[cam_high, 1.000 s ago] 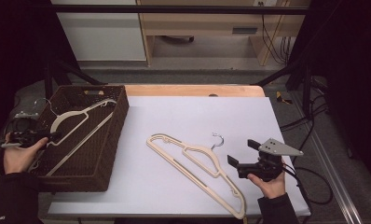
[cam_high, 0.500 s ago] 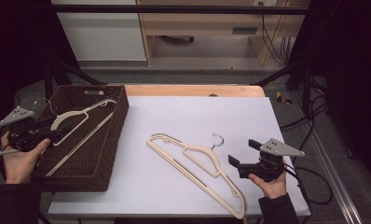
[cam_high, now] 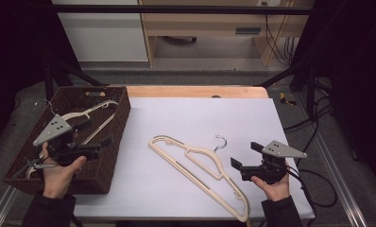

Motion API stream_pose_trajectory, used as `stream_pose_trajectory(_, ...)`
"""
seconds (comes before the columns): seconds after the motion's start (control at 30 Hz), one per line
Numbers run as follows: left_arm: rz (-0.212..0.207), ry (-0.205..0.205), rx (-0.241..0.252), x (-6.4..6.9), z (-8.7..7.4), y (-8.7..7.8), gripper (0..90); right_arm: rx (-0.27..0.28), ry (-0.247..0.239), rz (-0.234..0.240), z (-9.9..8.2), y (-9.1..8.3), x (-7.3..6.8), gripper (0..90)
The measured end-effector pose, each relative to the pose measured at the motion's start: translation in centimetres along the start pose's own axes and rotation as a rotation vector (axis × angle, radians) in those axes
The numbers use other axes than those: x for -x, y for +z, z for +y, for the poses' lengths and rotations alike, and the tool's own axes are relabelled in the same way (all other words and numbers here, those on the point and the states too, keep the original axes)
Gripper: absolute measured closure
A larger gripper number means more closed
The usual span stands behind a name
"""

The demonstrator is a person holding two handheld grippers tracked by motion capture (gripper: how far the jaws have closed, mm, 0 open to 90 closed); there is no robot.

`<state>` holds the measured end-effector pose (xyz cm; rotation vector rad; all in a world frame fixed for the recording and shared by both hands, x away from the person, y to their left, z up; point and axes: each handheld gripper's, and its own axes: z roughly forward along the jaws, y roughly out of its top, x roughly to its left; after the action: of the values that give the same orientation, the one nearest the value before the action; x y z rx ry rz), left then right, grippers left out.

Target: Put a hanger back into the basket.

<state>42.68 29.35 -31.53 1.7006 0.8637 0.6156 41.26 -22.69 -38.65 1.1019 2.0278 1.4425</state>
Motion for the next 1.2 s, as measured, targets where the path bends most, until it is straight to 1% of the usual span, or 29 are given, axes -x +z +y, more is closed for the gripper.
stream_pose_trajectory(0.07,-0.024,-0.008,0.013,1.0,-0.3,0.6,7.1,0.001,0.003,0.001,0.0,0.0,0.0,5.6)
stream_pose_trajectory(0.13,-0.039,0.001,0.018,2.0,-0.6,1.1,7.2,-0.004,-0.003,0.001,0.0,0.0,0.1,5.7)
stream_pose_trajectory(0.23,-0.077,-0.013,0.025,3.2,-1.4,1.8,7.4,-0.009,0.004,0.001,0.0,0.2,0.0,5.9)
stream_pose_trajectory(0.3,-0.098,-0.003,0.014,3.9,-1.9,2.3,7.7,-0.015,-0.001,0.0,-0.1,0.4,0.1,6.0)
stream_pose_trajectory(0.33,-0.112,-0.004,0.01,4.2,-2.1,2.5,7.8,-0.024,0.005,-0.005,-0.1,0.7,0.0,6.1)
stream_pose_trajectory(0.37,-0.127,0.01,-0.004,4.8,-2.6,2.9,7.8,-0.028,0.006,-0.004,-0.2,0.8,0.0,6.1)
stream_pose_trajectory(0.4,-0.127,0.01,-0.004,4.8,-2.6,2.9,7.8,-0.028,0.006,-0.004,-0.2,0.8,0.0,6.1)
stream_pose_trajectory(0.43,-0.133,0.012,-0.014,5.1,-2.9,3.1,7.8,-0.036,0.003,-0.005,-0.2,0.9,0.0,6.1)
stream_pose_trajectory(0.47,-0.143,0.01,-0.029,5.5,-3.4,3.6,7.8,-0.043,0.01,-0.011,-0.2,1.1,0.0,6.3)
stream_pose_trajectory(0.5,-0.143,0.01,-0.029,5.5,-3.4,3.6,7.9,-0.046,0.002,-0.007,-0.3,1.2,0.1,6.4)
stream_pose_trajectory(0.57,-0.152,0.013,-0.047,5.8,-3.8,4.1,7.8,-0.047,0.007,-0.009,-0.3,1.4,0.1,6.5)
stream_pose_trajectory(0.7,-0.17,0.018,-0.073,6.4,-4.5,4.7,7.7,-0.068,0.01,-0.009,-0.4,2.0,0.1,6.5)
stream_pose_trajectory(0.77,-0.182,0.011,-0.074,6.5,-4.7,4.9,7.8,-0.071,0.011,-0.008,-0.4,2.1,0.2,6.5)
stream_pose_trajectory(0.83,-0.188,0.013,-0.076,6.7,-5.0,5.2,7.8,-0.073,0.016,-0.008,-0.4,2.4,0.2,6.5)
stream_pose_trajectory(0.93,-0.198,0.021,-0.092,7.1,-5.5,5.8,7.9,-0.09,0.01,-0.007,-0.4,2.9,0.2,6.8)
stream_pose_trajectory(0.97,-0.198,0.021,-0.092,7.1,-5.5,5.8,7.9,-0.09,0.01,-0.007,-0.4,2.9,0.2,6.8)
stream_pose_trajectory(1.07,-0.203,0.027,-0.115,7.1,-5.9,6.3,7.8,-0.099,0.012,-0.008,-0.2,3.5,0.2,7.6)
stream_pose_trajectory(1.13,-0.206,0.025,-0.124,7.2,-6.1,6.5,7.8,-0.126,0.01,-0.007,-0.2,4.3,0.2,8.2)
stream_pose_trajectory(1.2,-0.206,0.028,-0.132,7.2,-6.4,6.8,7.9,-0.131,0.014,-0.002,-0.2,4.6,0.1,8.4)
